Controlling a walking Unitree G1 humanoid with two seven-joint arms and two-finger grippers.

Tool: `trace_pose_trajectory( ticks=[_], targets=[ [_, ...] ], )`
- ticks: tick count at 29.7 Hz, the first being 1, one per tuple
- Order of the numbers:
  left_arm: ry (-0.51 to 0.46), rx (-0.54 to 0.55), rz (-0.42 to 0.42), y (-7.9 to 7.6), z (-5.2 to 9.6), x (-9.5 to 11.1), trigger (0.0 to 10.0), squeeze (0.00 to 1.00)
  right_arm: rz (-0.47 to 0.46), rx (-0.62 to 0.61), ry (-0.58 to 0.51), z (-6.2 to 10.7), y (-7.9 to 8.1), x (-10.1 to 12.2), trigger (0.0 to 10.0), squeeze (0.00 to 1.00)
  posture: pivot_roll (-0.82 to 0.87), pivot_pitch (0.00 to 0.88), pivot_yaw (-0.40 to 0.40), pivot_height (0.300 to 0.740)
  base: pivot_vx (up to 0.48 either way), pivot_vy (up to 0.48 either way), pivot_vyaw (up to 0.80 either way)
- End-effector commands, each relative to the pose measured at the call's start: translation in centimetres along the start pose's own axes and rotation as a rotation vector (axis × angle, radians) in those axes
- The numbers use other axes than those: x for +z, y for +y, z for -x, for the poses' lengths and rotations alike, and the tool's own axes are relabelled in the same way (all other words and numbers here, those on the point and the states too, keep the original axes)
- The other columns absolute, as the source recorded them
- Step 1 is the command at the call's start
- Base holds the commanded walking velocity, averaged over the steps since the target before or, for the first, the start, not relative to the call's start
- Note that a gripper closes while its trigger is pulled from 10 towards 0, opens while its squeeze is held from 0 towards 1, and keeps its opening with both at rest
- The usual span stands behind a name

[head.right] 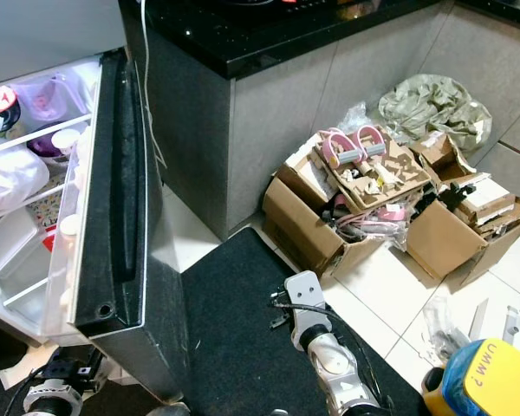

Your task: Restocking fridge

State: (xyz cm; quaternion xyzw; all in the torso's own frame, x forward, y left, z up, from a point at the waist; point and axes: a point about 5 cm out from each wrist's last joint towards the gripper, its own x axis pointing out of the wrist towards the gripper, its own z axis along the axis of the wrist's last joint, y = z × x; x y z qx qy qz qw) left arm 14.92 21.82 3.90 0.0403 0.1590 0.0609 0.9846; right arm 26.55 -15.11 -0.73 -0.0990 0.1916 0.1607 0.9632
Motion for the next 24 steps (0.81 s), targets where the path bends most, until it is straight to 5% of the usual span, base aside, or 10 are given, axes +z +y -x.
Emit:
trace_pose_trajectory(
  ticks=[1, 4, 7, 14, 24],
  targets=[
    [0.033, 0.014, -0.014, 0.3, 0.6, 0.3, 10.0, 0.00, 0.005, -0.008, 0.007, 0.1, -0.3, -0.1, 10.0, 0.00, 0.06, 0.114, -0.044, 0.740, 0.000, 0.000, 0.00],
    [0.069, 0.028, -0.017, 0.5, 0.8, -0.4, 10.0, 0.00, 0.005, -0.012, 0.007, 0.1, -0.4, 0.0, 10.0, 0.00, 0.06, 0.114, -0.043, 0.740, 0.000, 0.000, 0.00],
    [0.198, 0.139, -0.049, 2.2, 2.1, -4.0, 10.0, 0.00, 0.001, -0.031, 0.028, 0.2, -1.0, -0.3, 10.0, 0.00, 0.06, 0.108, -0.042, 0.740, 0.000, 0.000, 0.00],
    [0.329, 0.291, 0.048, 3.7, 3.0, -6.6, 10.0, 0.00, 0.003, -0.040, 0.076, 0.9, -1.2, -1.7, 10.0, 0.00, 0.06, 0.109, -0.038, 0.740, 0.000, 0.000, 0.00],
    [0.325, 0.511, 0.058, 5.9, 2.5, -6.1, 10.0, 0.00, 0.000, -0.054, 0.104, 1.3, -1.3, -2.5, 10.0, 0.00, 0.07, 0.100, -0.039, 0.740, 0.000, 0.000, 0.00]
  ],
)
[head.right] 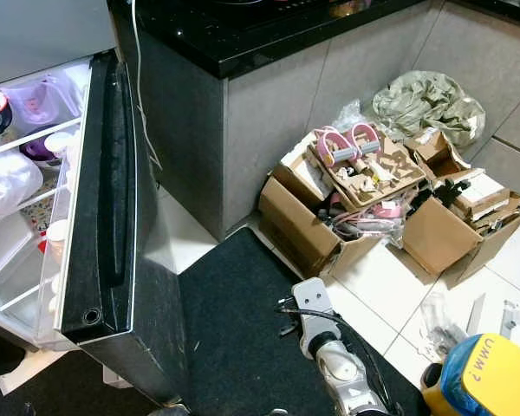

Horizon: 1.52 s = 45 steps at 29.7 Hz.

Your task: Restocking fridge

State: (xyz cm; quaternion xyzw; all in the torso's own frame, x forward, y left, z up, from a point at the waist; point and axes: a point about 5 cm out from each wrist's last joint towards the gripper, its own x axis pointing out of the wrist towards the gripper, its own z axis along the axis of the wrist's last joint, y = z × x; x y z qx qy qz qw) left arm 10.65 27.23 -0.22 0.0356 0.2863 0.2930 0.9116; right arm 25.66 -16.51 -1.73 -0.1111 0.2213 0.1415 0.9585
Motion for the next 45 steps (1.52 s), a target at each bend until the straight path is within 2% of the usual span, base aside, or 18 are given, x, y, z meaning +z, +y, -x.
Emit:
trace_pose_trajectory(
  ticks=[1, 3, 5, 6, 7, 12, 17, 18, 29, 33, 34, 35, 36, 37, 39, 45],
  targets=[
    [0.007, 0.086, -0.007, 1.0, -0.2, -0.1, 10.0, 0.00, -0.009, -0.023, 0.038, 0.5, -0.6, -0.9, 10.0, 0.00, 0.07, 0.105, -0.038, 0.740, 0.000, 0.000, 0.00],
    [-0.011, 0.103, -0.014, 1.2, -0.4, 0.2, 10.0, 0.00, -0.009, -0.025, 0.040, 0.5, -0.7, -1.0, 10.0, 0.00, 0.07, 0.099, -0.042, 0.740, 0.000, 0.000, 0.00],
    [-0.085, 0.173, -0.046, 1.7, -0.5, 2.2, 10.0, 0.00, -0.008, -0.031, 0.049, 0.6, -0.9, -1.1, 10.0, 0.00, 0.08, 0.109, -0.042, 0.740, 0.000, 0.000, 0.00],
    [-0.085, 0.173, -0.046, 1.7, -0.5, 2.2, 10.0, 0.00, -0.008, -0.031, 0.049, 0.6, -0.9, -1.1, 10.0, 0.00, 0.08, 0.109, -0.042, 0.740, 0.000, 0.000, 0.00],
    [-0.137, 0.231, -0.052, 2.3, -0.5, 3.9, 10.0, 0.00, -0.006, -0.033, 0.058, 0.6, -0.9, -1.4, 10.0, 0.00, 0.09, 0.101, -0.043, 0.740, 0.000, 0.000, 0.00],
    [-0.185, 0.279, -0.040, 2.8, -0.5, 5.6, 10.0, 0.00, -0.009, -0.030, 0.066, 0.7, -0.7, -1.6, 10.0, 0.00, 0.09, 0.109, -0.037, 0.740, 0.000, 0.000, 0.00],
    [-0.258, 0.282, -0.057, 2.7, -0.9, 7.5, 10.0, 0.00, -0.010, -0.028, 0.067, 0.6, -0.5, -1.6, 10.0, 0.00, 0.09, 0.110, -0.031, 0.740, 0.000, 0.000, 0.00],
    [-0.302, 0.276, -0.067, 2.5, -1.2, 8.6, 10.0, 0.00, -0.010, -0.028, 0.067, 0.5, -0.4, -1.5, 10.0, 0.00, 0.09, 0.105, -0.033, 0.740, 0.000, 0.000, 0.00],
    [-0.373, 0.291, -0.054, 1.7, -1.3, 11.1, 10.0, 0.00, 0.002, -0.038, 0.076, 0.7, -1.1, -1.7, 10.0, 0.00, 0.10, 0.120, -0.029, 0.740, 0.000, 0.000, 0.00],
    [-0.420, 0.312, -0.036, 2.0, -1.5, 12.9, 10.0, 0.00, -0.014, -0.050, 0.069, 0.6, -1.3, -1.5, 10.0, 0.00, 0.11, 0.120, -0.021, 0.740, 0.000, 0.000, 0.00],
    [-0.462, 0.327, -0.017, 2.3, -1.7, 14.5, 10.0, 0.00, -0.018, -0.056, 0.068, 0.4, -1.3, -1.3, 10.0, 0.00, 0.12, 0.110, -0.014, 0.740, 0.000, 0.000, 0.00],
    [-0.462, 0.327, -0.017, 2.3, -1.7, 14.5, 10.0, 0.00, -0.018, -0.056, 0.068, 0.4, -1.3, -1.3, 10.0, 0.00, 0.12, 0.110, -0.014, 0.740, 0.000, 0.000, 0.00],
    [-0.509, 0.340, -0.005, 2.6, -1.6, 16.2, 10.0, 0.00, -0.014, -0.054, 0.066, 0.3, -1.3, -1.2, 10.0, 0.00, 0.13, 0.111, -0.012, 0.740, 0.000, 0.000, 0.00],
    [-0.509, 0.340, -0.005, 2.6, -1.6, 16.2, 10.0, 0.00, -0.014, -0.054, 0.066, 0.3, -1.3, -1.2, 10.0, 0.00, 0.13, 0.111, -0.012, 0.740, 0.000, 0.000, 0.00],
    [-0.547, 0.346, -0.006, 2.9, -1.4, 17.5, 10.0, 0.00, -0.007, -0.049, 0.061, 0.2, -1.2, -1.0, 10.0, 0.00, 0.14, 0.115, -0.008, 0.740, 0.000, 0.000, 0.00],
    [-0.657, 0.363, -0.013, 3.3, 0.2, 20.3, 10.0, 0.00, 0.000, -0.059, 0.055, 0.3, -2.0, -0.7, 10.0, 0.00, 0.14, 0.118, -0.024, 0.740, 0.000, 0.000, 0.00]
  ],
)
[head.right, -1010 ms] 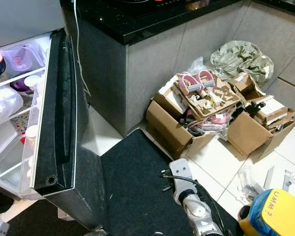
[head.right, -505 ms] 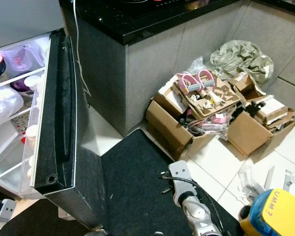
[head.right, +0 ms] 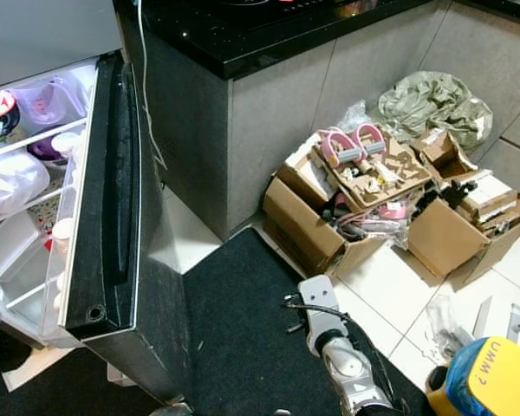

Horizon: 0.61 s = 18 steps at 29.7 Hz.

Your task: Restocking fridge

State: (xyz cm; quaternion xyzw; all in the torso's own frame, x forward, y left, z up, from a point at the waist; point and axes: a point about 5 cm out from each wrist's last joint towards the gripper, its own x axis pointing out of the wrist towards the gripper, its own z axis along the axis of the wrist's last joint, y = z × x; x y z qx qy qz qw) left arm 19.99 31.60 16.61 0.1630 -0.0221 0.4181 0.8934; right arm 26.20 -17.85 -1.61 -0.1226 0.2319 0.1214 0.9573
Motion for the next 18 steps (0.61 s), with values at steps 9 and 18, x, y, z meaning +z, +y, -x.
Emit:
trace_pose_trajectory(
  ticks=[9, 18],
  targets=[
    [-0.199, -0.001, 0.010, 0.1, -1.1, 5.4, 10.0, 0.00, -0.003, -0.013, 0.019, 0.1, -0.7, -0.3, 10.0, 0.00, 0.12, 0.114, -0.038, 0.740, 0.000, 0.000, 0.00],
    [-0.344, -0.033, 0.025, -0.5, -1.1, 8.6, 10.0, 0.00, 0.009, 0.000, 0.021, 0.3, -0.4, -0.7, 10.0, 0.00, 0.10, 0.077, -0.028, 0.740, 0.000, 0.000, 0.00]
  ],
)
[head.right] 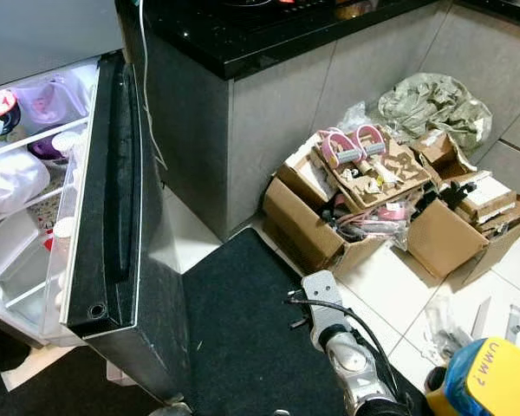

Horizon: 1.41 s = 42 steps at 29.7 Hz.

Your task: Restocking fridge

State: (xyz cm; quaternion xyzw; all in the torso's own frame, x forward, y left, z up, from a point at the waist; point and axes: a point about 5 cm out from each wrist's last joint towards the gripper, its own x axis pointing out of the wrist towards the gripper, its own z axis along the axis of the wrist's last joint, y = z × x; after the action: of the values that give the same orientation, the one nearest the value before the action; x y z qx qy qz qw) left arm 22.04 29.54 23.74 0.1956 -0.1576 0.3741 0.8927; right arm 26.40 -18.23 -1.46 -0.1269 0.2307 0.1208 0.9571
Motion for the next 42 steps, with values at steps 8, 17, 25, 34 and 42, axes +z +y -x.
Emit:
trace_pose_trajectory(
  ticks=[8, 17, 25, 34, 42],
  targets=[
    [-0.185, 0.005, -0.005, 0.2, -1.7, 4.1, 10.0, 0.00, 0.006, -0.003, 0.019, 0.4, -0.5, -0.7, 10.0, 0.00, 0.09, 0.064, -0.029, 0.740, 0.000, 0.000, 0.00],
    [-0.279, 0.017, 0.030, 0.0, -3.3, 6.6, 10.0, 0.00, 0.006, 0.007, 0.019, 0.2, 0.3, -0.7, 10.0, 0.00, 0.09, 0.052, -0.020, 0.740, 0.000, 0.000, 0.00],
    [-0.278, 0.010, 0.043, -0.1, -4.0, 6.5, 10.0, 0.00, 0.004, 0.014, 0.018, 0.2, 0.8, -0.7, 10.0, 0.00, 0.09, 0.051, -0.016, 0.740, 0.000, 0.000, 0.00],
    [-0.247, 0.000, 0.056, -1.0, -3.8, 5.9, 10.0, 0.00, 0.004, 0.013, 0.023, 0.4, 0.5, -1.0, 10.0, 0.00, 0.08, 0.048, -0.014, 0.740, 0.000, 0.000, 0.00],
    [-0.203, -0.024, 0.068, -1.7, -3.3, 5.2, 10.0, 0.00, -0.031, 0.006, 0.012, 0.3, 0.5, -0.9, 10.0, 0.00, 0.08, 0.047, -0.016, 0.740, 0.000, 0.000, 0.00]
  ],
)
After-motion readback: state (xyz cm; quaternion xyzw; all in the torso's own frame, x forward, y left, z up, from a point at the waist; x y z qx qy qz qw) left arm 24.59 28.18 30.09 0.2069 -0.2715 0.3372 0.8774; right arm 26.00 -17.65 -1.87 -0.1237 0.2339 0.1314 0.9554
